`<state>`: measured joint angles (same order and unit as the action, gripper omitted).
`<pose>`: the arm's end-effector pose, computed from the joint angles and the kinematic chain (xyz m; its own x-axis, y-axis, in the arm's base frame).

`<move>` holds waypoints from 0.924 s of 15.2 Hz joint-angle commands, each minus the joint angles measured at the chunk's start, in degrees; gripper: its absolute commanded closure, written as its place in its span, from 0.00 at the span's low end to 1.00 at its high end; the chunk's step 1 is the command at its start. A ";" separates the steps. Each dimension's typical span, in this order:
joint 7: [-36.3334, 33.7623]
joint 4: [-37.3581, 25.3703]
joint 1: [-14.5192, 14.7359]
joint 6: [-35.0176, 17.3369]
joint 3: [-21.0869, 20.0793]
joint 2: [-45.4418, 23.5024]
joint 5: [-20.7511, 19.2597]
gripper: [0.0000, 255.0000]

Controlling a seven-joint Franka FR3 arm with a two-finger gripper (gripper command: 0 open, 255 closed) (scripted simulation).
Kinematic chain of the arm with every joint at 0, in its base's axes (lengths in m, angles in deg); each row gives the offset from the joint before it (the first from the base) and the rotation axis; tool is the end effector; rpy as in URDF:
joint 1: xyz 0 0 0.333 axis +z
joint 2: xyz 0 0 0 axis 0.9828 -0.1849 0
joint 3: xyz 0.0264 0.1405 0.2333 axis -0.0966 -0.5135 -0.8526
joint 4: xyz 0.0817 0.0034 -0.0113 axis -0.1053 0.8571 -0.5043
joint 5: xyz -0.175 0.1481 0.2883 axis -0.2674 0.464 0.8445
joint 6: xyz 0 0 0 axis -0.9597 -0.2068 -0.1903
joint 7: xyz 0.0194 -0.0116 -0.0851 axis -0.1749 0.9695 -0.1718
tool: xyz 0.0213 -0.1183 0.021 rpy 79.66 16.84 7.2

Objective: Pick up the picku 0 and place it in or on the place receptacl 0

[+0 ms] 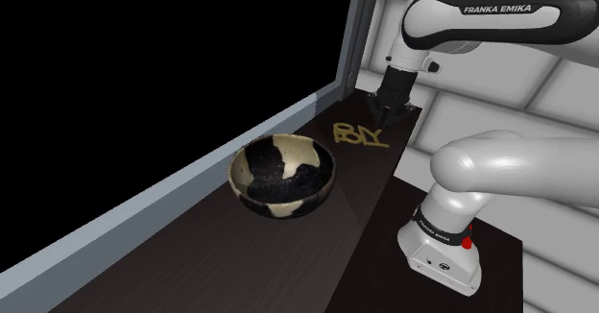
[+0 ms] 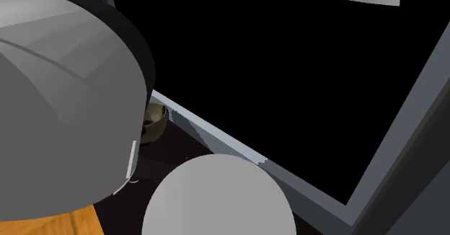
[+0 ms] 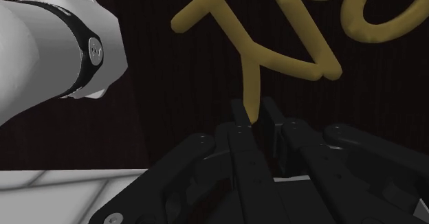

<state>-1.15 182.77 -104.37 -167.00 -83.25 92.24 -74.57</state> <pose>0.2490 -0.0534 0.4232 0.0633 -0.9893 -0.1313 -0.9979 -0.0640 0.0015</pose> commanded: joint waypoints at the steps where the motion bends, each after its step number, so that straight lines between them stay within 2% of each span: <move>1: -0.13 -1.26 -0.11 1.33 0.25 -0.09 -0.23 1.00; 14: -1.26 -11.96 -0.67 10.24 1.66 -1.81 -1.70 1.00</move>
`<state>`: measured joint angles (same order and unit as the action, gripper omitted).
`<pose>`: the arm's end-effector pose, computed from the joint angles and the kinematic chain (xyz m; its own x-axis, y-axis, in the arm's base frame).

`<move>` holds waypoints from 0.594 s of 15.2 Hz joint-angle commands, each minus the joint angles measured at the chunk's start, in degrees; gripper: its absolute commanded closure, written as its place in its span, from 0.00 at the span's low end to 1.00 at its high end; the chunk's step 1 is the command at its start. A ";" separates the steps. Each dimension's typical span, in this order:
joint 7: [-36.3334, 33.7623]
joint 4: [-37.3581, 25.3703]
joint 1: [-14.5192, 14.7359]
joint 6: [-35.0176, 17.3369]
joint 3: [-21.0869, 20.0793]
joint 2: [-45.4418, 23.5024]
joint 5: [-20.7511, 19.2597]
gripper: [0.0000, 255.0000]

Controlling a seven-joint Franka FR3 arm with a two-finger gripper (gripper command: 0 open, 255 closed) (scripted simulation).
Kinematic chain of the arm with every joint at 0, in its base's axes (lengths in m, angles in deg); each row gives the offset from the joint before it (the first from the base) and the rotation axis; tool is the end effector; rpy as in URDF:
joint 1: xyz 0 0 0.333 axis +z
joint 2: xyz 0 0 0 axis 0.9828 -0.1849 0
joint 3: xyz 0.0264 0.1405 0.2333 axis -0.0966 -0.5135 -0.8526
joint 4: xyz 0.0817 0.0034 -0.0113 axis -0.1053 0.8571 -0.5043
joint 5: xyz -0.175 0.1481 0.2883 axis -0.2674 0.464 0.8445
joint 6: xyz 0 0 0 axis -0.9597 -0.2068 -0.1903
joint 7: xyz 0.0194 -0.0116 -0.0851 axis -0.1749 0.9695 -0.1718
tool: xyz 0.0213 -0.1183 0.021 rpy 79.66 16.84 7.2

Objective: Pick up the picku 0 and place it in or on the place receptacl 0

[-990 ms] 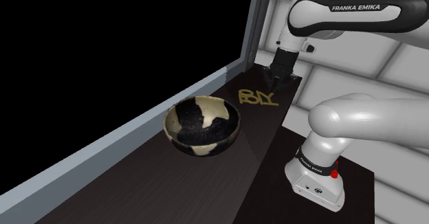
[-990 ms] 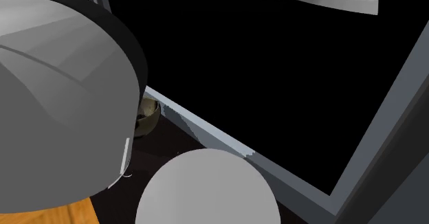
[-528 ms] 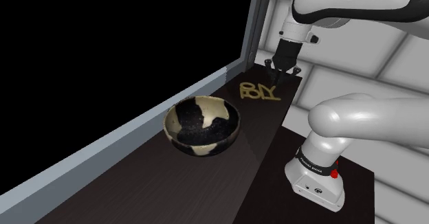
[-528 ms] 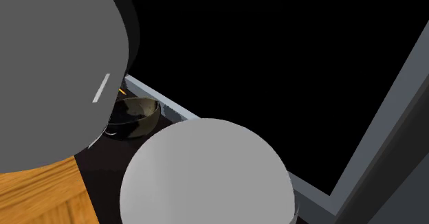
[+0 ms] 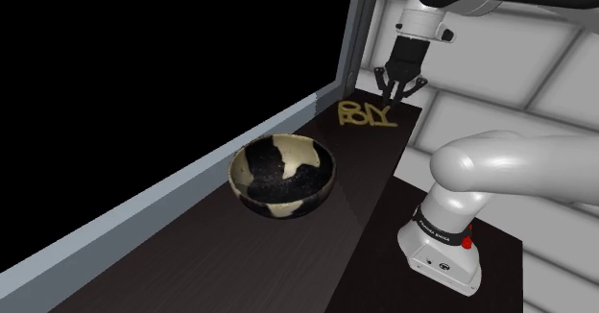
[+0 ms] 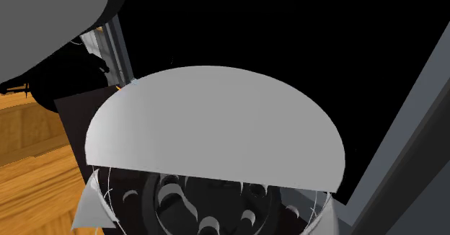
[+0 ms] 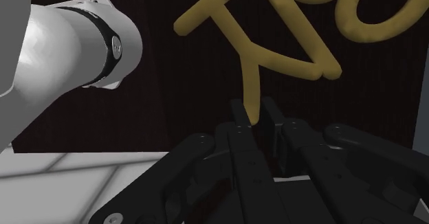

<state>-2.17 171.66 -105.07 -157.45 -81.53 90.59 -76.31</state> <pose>0.2475 -0.0547 0.4898 0.0633 -0.9891 -0.1332 -0.9979 -0.0643 0.0032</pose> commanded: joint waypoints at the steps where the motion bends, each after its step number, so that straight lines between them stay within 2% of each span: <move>1: -0.32 -1.72 0.00 1.34 0.04 -0.37 -0.05 1.00; 9: -1.03 -8.88 -0.19 6.39 0.71 -2.44 -0.65 1.00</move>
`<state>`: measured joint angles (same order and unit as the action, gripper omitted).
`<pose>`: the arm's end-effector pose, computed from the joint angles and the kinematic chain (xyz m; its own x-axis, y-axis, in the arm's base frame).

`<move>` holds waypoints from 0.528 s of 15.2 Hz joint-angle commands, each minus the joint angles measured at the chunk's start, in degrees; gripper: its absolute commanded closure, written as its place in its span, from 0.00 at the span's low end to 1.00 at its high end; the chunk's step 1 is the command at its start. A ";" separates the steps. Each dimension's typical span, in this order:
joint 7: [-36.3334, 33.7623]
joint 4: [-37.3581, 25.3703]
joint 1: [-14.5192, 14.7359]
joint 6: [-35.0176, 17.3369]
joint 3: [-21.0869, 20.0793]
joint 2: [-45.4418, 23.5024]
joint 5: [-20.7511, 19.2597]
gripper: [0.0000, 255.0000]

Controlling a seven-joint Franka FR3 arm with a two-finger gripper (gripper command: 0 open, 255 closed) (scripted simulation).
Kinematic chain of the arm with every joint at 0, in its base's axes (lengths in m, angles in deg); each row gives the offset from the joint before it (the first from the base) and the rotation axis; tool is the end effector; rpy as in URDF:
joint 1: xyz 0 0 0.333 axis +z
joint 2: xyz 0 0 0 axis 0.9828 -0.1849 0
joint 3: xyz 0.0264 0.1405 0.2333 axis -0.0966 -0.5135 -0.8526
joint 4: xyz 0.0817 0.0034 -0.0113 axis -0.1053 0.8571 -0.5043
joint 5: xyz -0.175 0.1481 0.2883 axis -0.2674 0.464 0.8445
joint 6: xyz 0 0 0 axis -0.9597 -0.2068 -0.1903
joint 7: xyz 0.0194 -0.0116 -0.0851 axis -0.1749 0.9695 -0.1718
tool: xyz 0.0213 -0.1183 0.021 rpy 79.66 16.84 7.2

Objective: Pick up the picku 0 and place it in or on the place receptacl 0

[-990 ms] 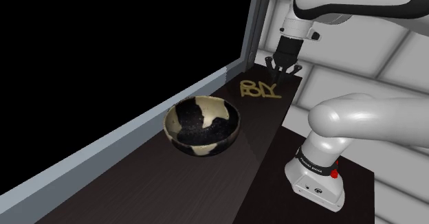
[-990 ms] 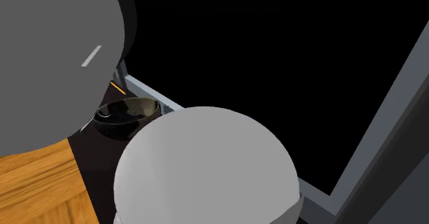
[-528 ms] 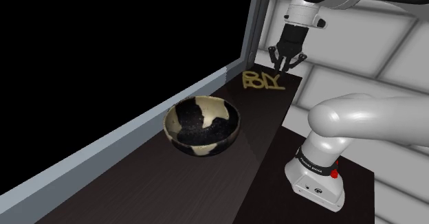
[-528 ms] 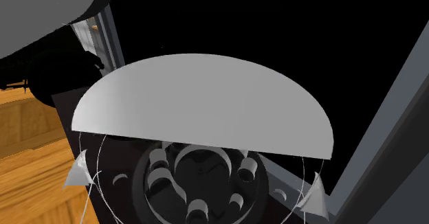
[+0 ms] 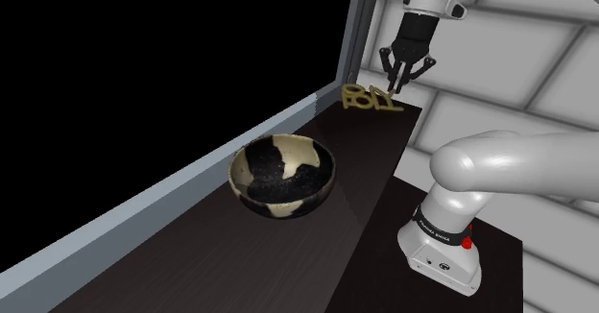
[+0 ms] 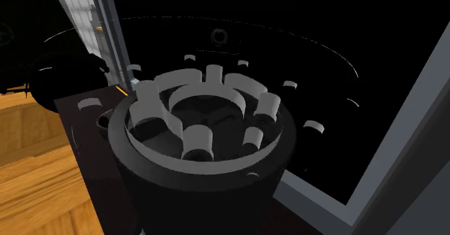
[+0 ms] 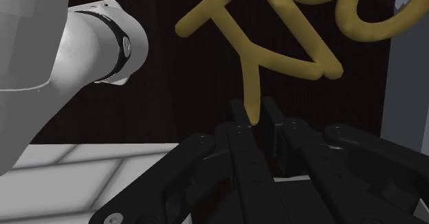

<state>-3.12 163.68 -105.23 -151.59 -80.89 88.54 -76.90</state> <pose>0.2463 -0.0530 0.5338 0.0632 -0.9891 -0.1330 -0.9979 -0.0642 0.0033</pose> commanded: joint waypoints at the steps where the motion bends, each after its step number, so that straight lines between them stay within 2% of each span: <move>1: -0.17 -1.84 -0.04 1.15 0.13 -0.70 -0.12 1.00; 8: -0.76 -7.92 -0.13 5.08 0.58 -2.82 -0.47 1.00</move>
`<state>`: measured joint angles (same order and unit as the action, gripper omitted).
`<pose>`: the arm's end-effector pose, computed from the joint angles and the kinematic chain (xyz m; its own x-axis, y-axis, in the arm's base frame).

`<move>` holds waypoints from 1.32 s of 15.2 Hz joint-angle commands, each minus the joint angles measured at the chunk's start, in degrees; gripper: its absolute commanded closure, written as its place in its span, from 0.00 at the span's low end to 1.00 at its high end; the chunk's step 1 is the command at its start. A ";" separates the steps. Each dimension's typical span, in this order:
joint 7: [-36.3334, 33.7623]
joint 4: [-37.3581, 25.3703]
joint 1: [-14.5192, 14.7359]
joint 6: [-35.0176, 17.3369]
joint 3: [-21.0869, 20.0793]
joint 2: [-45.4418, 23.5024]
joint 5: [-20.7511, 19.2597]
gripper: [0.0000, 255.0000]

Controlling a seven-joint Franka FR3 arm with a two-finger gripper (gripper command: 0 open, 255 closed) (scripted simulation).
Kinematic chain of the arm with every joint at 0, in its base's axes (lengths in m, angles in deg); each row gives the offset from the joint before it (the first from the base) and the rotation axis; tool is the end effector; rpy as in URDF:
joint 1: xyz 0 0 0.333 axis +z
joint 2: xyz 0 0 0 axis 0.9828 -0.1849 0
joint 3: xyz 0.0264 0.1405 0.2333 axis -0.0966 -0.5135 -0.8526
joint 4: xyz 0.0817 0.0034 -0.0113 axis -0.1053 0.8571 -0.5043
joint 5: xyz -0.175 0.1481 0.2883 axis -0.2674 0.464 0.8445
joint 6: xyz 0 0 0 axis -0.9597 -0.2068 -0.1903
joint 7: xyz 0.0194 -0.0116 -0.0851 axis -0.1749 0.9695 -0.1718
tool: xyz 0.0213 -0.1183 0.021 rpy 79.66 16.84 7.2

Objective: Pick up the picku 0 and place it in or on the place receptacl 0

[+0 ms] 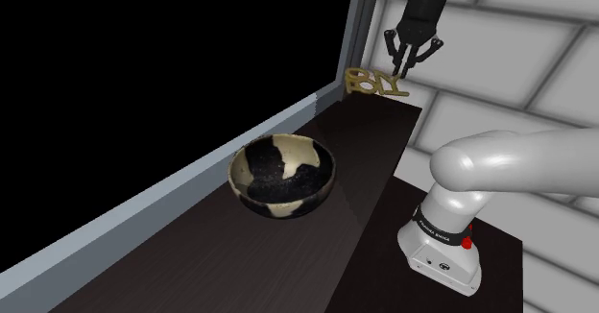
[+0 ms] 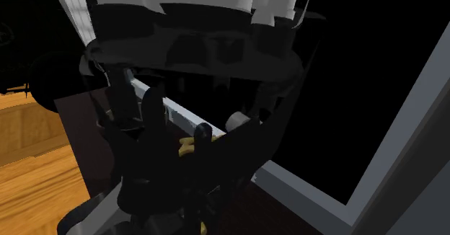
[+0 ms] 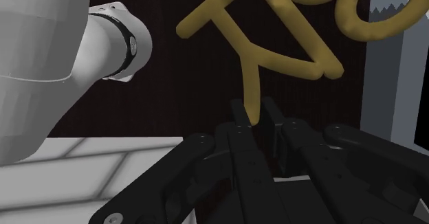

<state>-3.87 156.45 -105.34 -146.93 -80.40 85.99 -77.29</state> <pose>0.2462 -0.0526 0.5704 0.0630 -0.9891 -0.1333 -0.9979 -0.0640 0.0037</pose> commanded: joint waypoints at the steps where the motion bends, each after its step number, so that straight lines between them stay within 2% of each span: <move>1: -1.35 -0.54 0.34 0.78 -1.16 0.46 1.10 1.00; 10: -13.56 -2.00 3.25 2.82 -12.81 4.20 12.22 1.00; 20: -27.21 -9.28 4.14 2.50 -26.35 2.73 23.77 1.00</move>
<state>-29.60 148.21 -101.23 -144.53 -105.53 88.95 -54.60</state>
